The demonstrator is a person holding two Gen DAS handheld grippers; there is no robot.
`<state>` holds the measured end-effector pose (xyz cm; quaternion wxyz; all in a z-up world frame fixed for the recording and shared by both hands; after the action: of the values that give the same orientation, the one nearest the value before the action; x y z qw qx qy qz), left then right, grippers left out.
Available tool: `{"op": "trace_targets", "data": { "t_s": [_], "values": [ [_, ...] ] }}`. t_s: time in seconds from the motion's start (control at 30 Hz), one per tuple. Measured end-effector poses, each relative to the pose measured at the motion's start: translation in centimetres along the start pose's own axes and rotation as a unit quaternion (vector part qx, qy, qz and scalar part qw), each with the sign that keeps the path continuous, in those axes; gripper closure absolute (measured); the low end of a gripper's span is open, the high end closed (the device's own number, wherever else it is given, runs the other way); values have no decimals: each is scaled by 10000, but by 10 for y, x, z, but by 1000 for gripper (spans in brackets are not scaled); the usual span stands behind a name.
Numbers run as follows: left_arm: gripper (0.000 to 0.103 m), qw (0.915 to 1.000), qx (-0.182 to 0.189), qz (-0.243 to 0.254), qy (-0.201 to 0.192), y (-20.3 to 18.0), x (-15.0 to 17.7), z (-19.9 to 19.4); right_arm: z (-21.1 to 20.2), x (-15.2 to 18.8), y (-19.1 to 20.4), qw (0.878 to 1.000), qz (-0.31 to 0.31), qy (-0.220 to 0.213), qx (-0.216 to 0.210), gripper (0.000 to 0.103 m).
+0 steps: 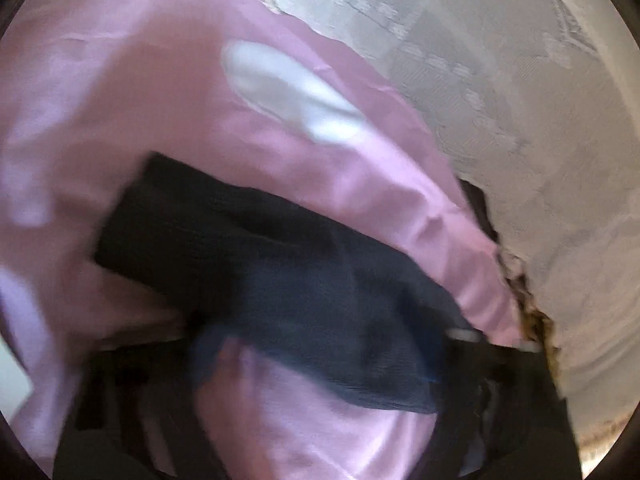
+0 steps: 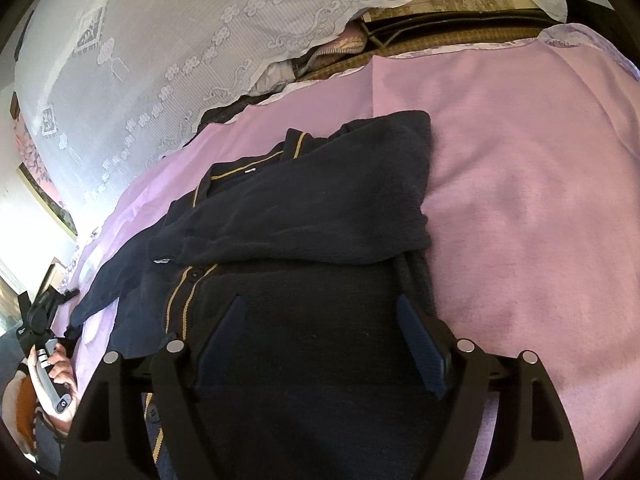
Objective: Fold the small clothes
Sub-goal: 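Grasp the other sleeve cuff with the left gripper and lift it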
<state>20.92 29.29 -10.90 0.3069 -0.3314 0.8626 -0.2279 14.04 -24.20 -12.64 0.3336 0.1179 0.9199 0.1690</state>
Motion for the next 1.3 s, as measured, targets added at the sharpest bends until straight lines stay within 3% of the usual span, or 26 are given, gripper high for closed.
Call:
{"op": "trace_targets", "data": {
  "t_s": [0.17,0.27,0.4,0.57,0.83,1.17,1.3],
  "values": [
    [78,10000,4,-18,59,5,-2,-1,0,0,0,10000,5,-5,-12,23],
    [86,9998,42,162,51,-1,1,-5,-1,-1,0,10000,13,-19,-19,24],
    [88,9967,-122,772,-209,-26,9,-23,-4,-4,-2,9999,118,-103,-28,24],
    [88,9836,-208,1703,-563,-72,28,-46,-14,-11,-10,9987,430,-242,-122,25],
    [88,9662,-119,2551,-356,-149,56,-48,-24,-31,-15,9955,760,-419,-393,25],
    [88,9431,-82,3304,-373,-254,100,-38,-39,-66,-4,9934,566,-600,-799,25],
    [88,9290,-44,3680,-396,-288,126,-30,-39,-78,-14,9920,650,-648,-862,25]
  ]
}}
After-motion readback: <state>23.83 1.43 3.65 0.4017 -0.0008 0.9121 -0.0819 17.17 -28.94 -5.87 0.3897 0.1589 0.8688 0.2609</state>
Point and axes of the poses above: each gripper's, at about its wrist camera, not at the fingertips, and z roughly the way its jaws point, y to its left, x to its underside, the point moved 7 cm from there along z, roughly the way its jaws point, and after that the axes turned 6 degrees about y, right-handed, at the moved point
